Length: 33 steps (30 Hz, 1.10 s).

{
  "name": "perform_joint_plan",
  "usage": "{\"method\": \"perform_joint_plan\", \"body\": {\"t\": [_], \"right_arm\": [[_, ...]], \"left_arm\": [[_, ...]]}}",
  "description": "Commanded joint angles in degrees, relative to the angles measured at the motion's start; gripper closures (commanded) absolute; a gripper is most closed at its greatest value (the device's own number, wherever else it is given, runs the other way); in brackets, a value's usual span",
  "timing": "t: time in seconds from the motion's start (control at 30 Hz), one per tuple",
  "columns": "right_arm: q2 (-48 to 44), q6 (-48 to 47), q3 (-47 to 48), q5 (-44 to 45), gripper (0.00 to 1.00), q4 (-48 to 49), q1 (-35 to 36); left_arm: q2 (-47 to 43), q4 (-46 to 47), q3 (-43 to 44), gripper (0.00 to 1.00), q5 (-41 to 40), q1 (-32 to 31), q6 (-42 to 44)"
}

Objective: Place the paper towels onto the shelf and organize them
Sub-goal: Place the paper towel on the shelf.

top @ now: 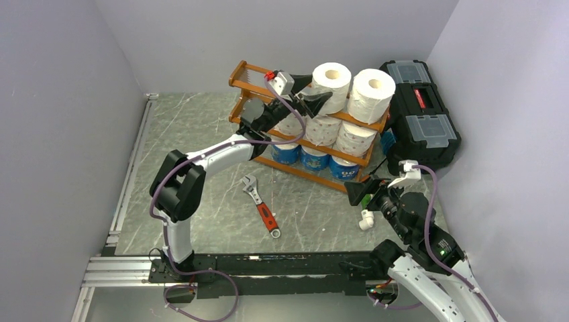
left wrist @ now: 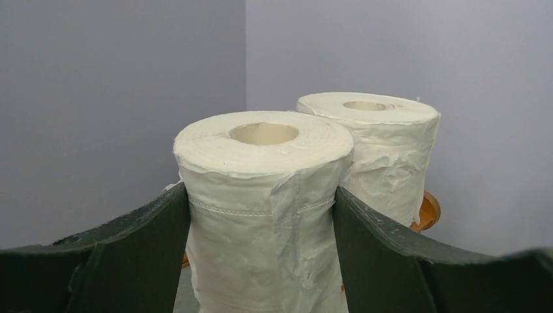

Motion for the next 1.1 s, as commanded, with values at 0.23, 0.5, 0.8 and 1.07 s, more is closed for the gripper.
{"method": "perform_joint_plan", "body": {"t": [0.23,0.5,0.8,1.07], "right_arm": [[0.54,0.77,-0.33,-0.55,0.08,2.54,0.15],[0.77,0.56,-0.31,-0.41,0.08,2.62,0.14],[0.24,0.59,-0.91,0.41,0.08,2.74,0.16],[0.66,0.57,-1.01,0.34,0.08,2.82,0.19]], "left_arm": [[-2.81,1.42,1.17,0.46,1.70,-1.05,-0.77],[-0.71,0.41,3.75,0.45,1.34,-1.18,-0.97],[1.39,-0.20,5.94,0.38,2.33,-1.30,-2.37],[-0.36,0.42,3.07,0.25,1.20,-1.28,-0.93]]}}
